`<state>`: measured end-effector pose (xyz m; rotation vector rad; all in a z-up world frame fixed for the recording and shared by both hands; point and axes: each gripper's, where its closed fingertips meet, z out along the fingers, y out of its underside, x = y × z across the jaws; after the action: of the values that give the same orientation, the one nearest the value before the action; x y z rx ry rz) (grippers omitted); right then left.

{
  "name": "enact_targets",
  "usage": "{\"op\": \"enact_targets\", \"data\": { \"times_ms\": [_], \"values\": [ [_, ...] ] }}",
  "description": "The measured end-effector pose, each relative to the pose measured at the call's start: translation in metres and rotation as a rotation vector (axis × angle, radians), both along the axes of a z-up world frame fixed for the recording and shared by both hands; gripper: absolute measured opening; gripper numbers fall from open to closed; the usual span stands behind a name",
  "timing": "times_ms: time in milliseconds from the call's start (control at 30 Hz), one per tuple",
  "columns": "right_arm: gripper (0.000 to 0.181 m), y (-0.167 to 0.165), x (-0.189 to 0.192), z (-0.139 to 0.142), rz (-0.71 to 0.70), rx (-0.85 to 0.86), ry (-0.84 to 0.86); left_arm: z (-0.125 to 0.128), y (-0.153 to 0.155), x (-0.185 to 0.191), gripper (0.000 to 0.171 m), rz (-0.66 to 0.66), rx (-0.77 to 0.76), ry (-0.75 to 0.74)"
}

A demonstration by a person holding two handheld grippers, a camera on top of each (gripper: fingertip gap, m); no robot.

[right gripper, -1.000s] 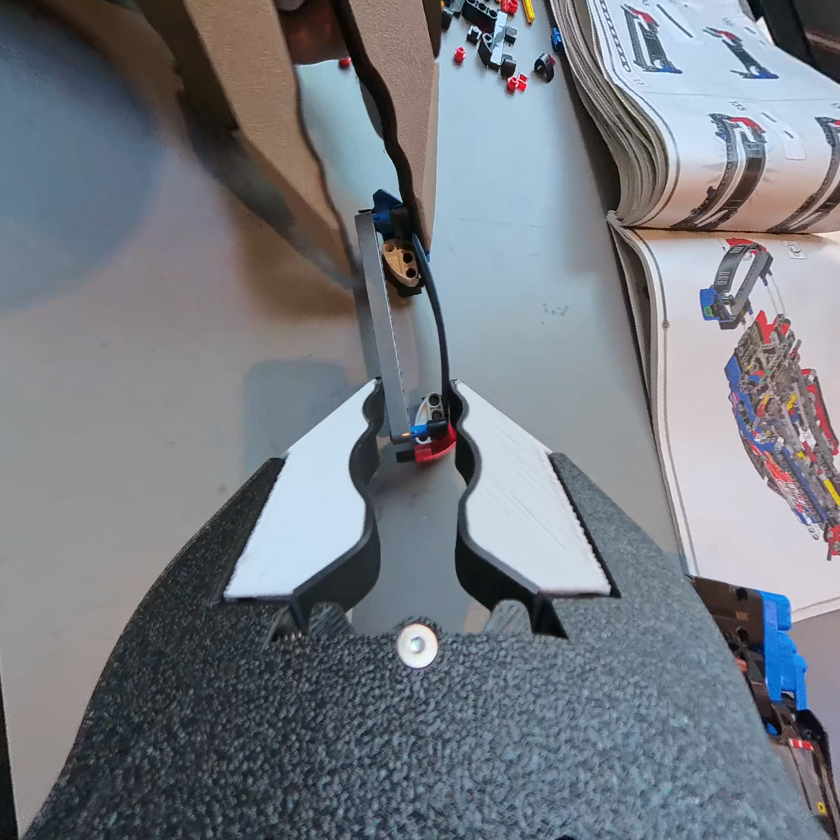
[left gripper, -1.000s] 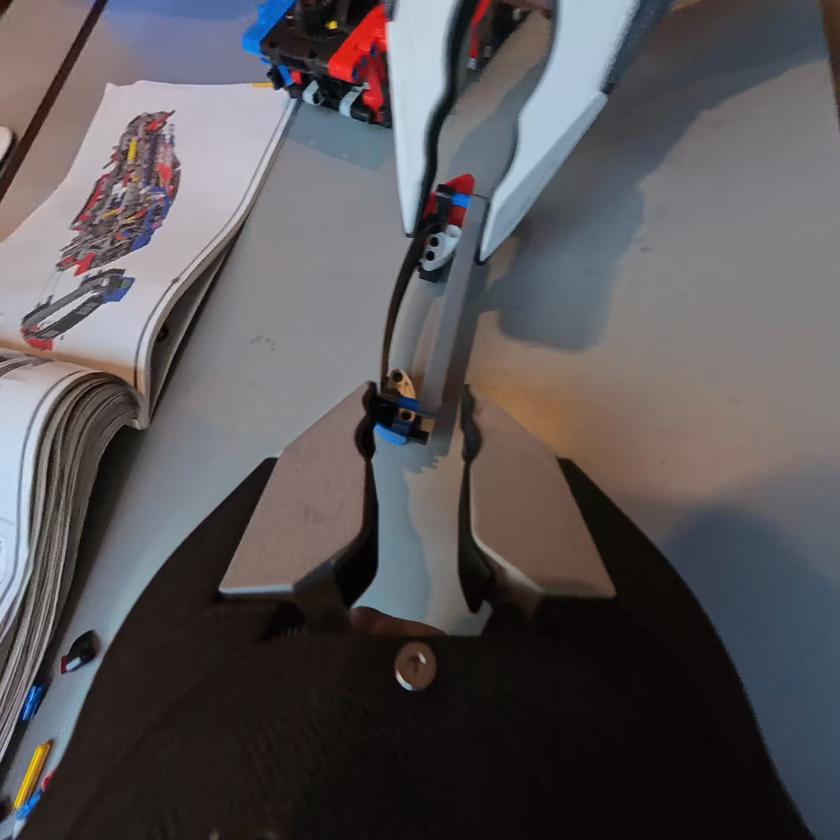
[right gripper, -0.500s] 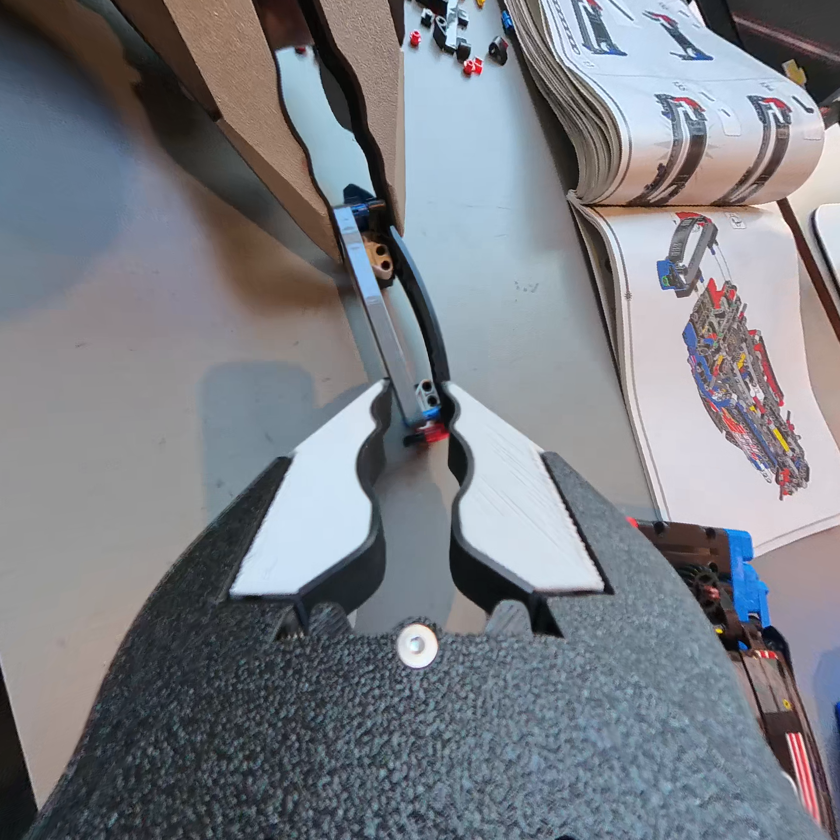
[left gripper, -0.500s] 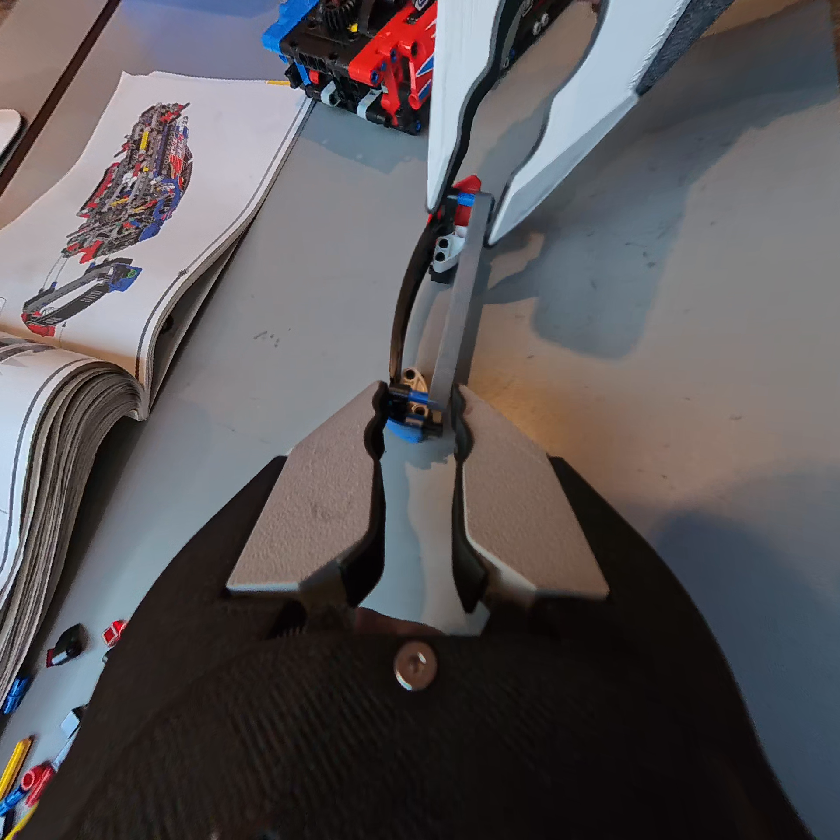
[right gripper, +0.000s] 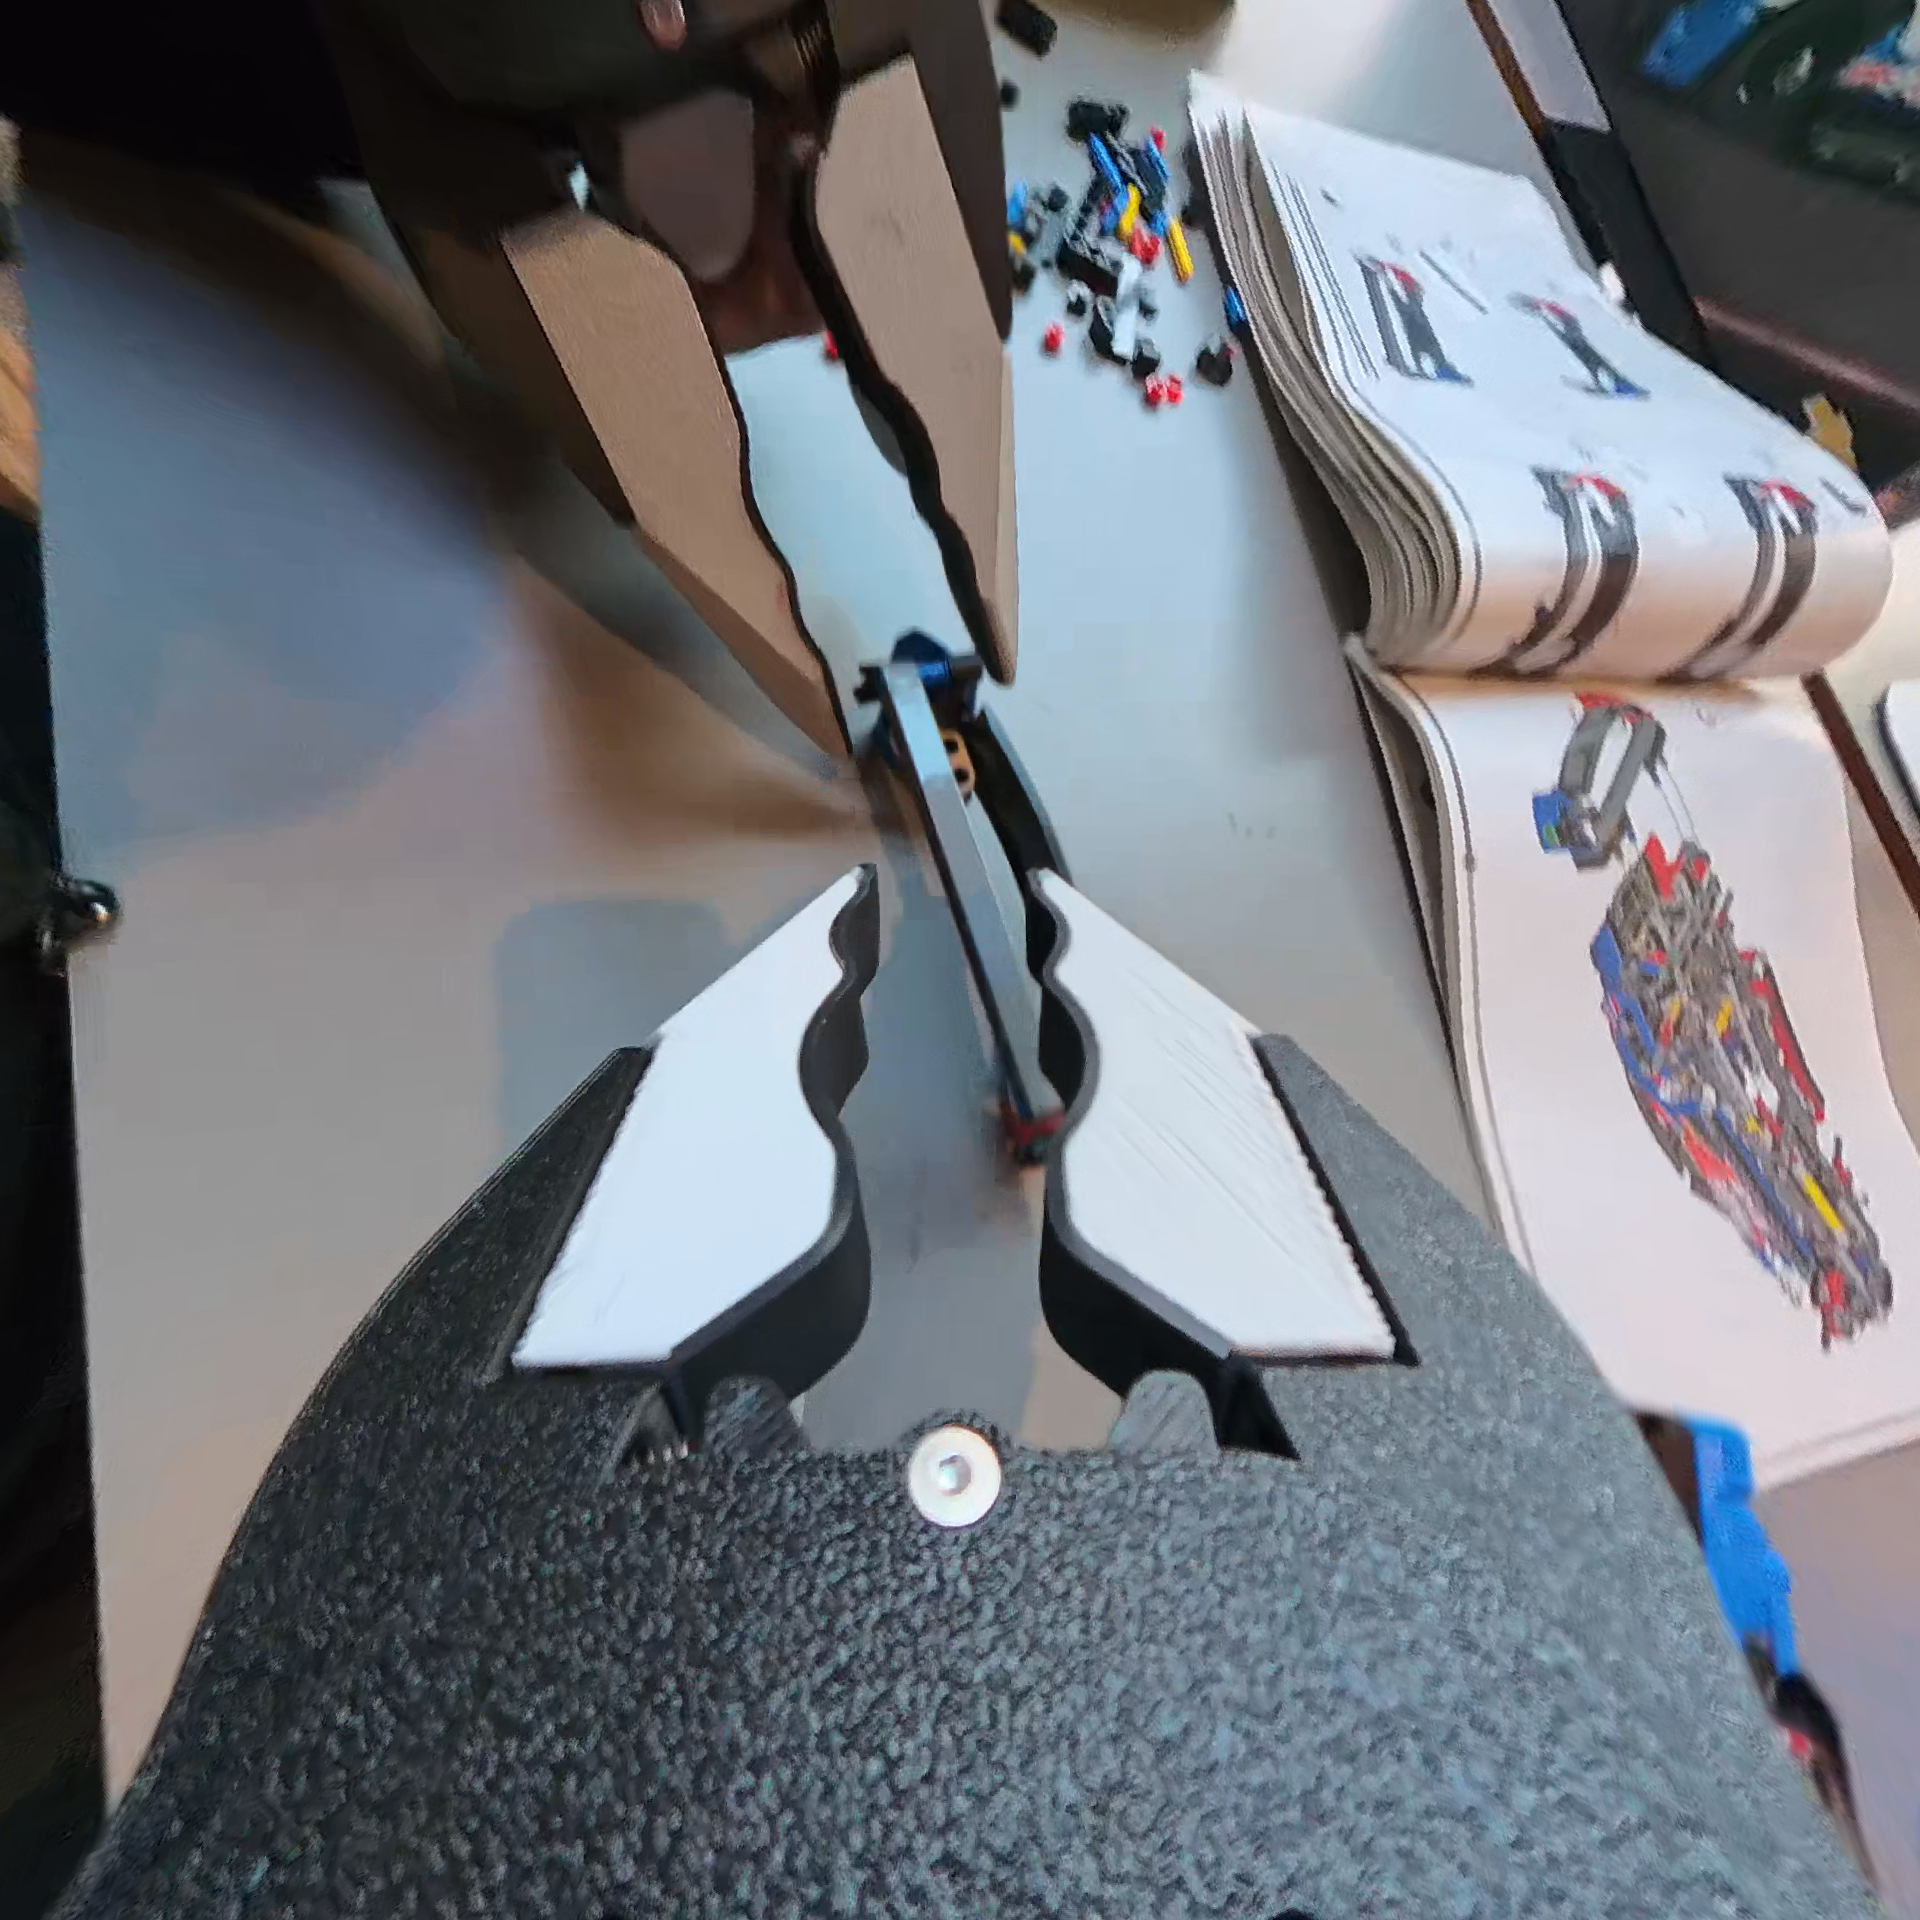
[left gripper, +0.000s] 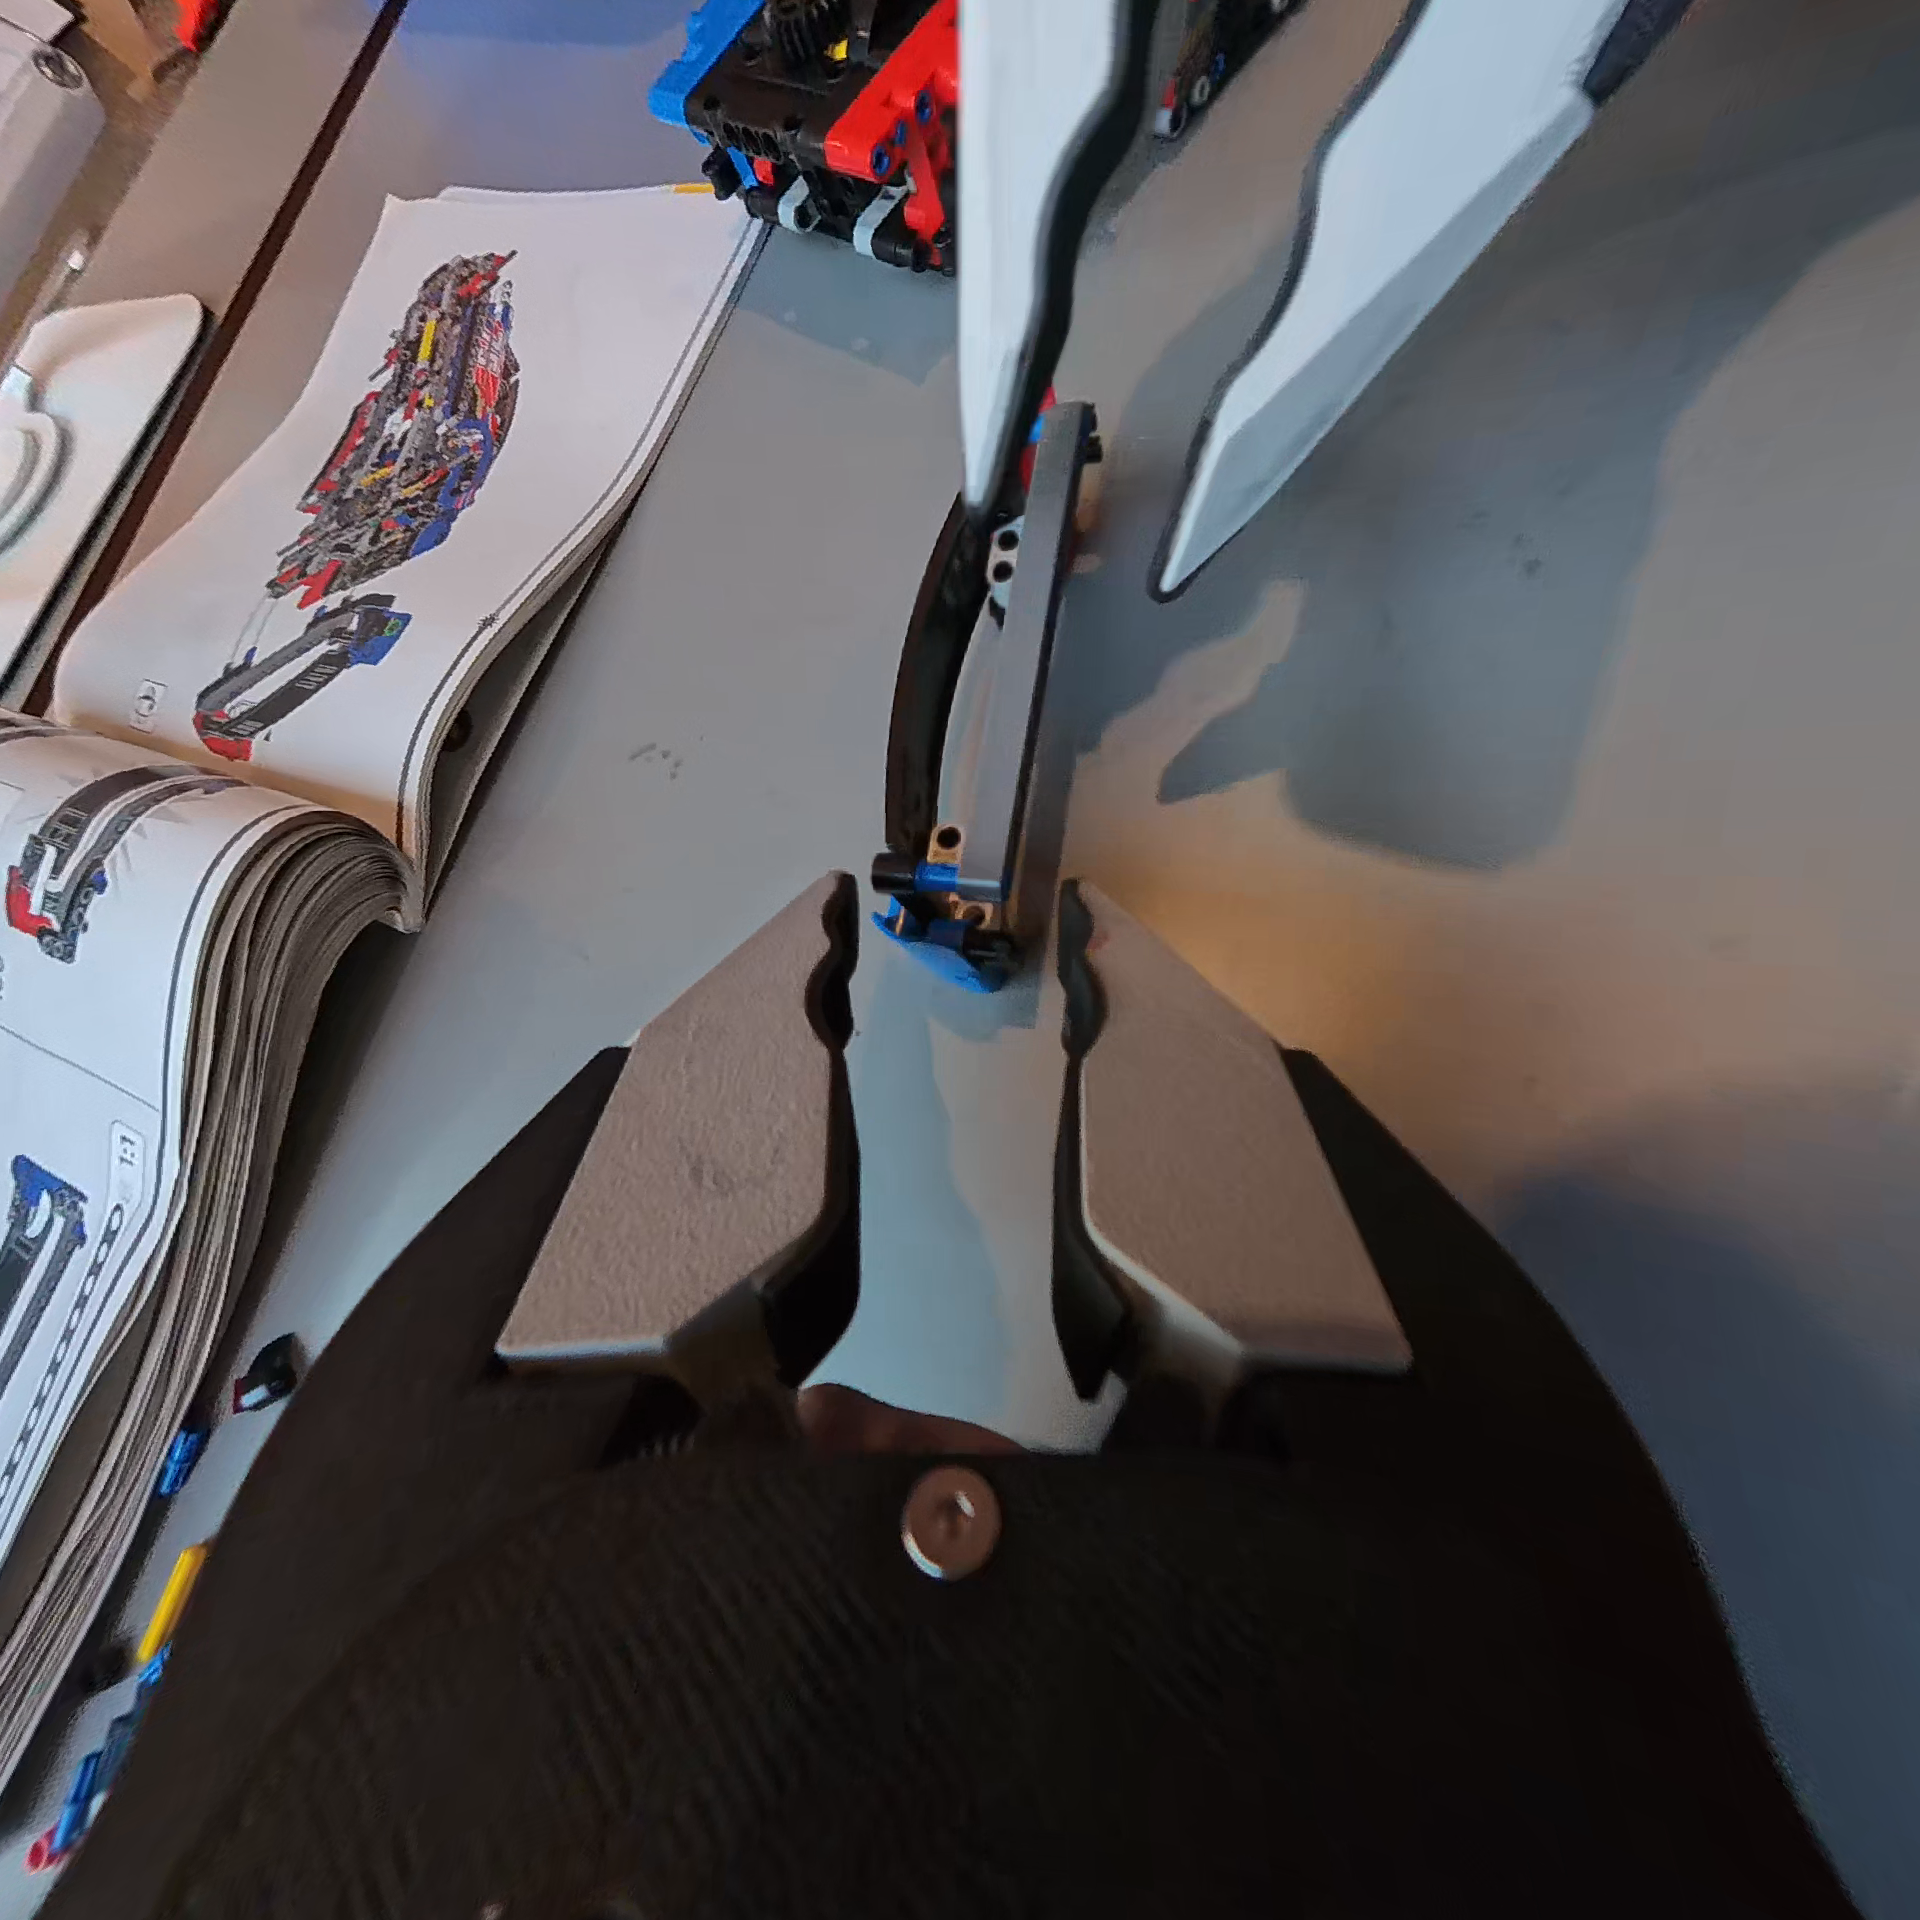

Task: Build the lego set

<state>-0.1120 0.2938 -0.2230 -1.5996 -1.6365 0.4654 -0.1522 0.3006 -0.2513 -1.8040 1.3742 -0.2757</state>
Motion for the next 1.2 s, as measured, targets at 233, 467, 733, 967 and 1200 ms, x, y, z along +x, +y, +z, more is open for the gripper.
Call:
{"op": "enact_targets", "data": {
  "times_ms": [233, 467, 733, 967, 1200],
  "values": [
    [0.038, 0.010, -0.043, -0.012, 0.234, 0.029, -0.087, -0.010, 0.001, -0.011, 0.027, 0.011, 0.013, 0.004],
    [0.025, 0.010, -0.053, -0.020, 0.358, 0.036, -0.143, -0.011, 0.004, -0.011, 0.019, 0.007, 0.010, -0.007],
    [0.029, 0.008, -0.051, -0.019, 0.435, 0.037, -0.154, -0.012, 0.005, -0.011, 0.015, -0.010, 0.033, 0.009],
    [0.027, 0.011, -0.052, -0.018, 0.447, -0.013, -0.169, -0.012, 0.007, -0.012, 0.014, 0.002, 0.034, 0.009],
    [0.029, 0.015, -0.050, -0.018, 0.406, -0.044, -0.168, -0.013, 0.010, -0.015, 0.000, 0.019, 0.050, 0.026]
  ]
}}
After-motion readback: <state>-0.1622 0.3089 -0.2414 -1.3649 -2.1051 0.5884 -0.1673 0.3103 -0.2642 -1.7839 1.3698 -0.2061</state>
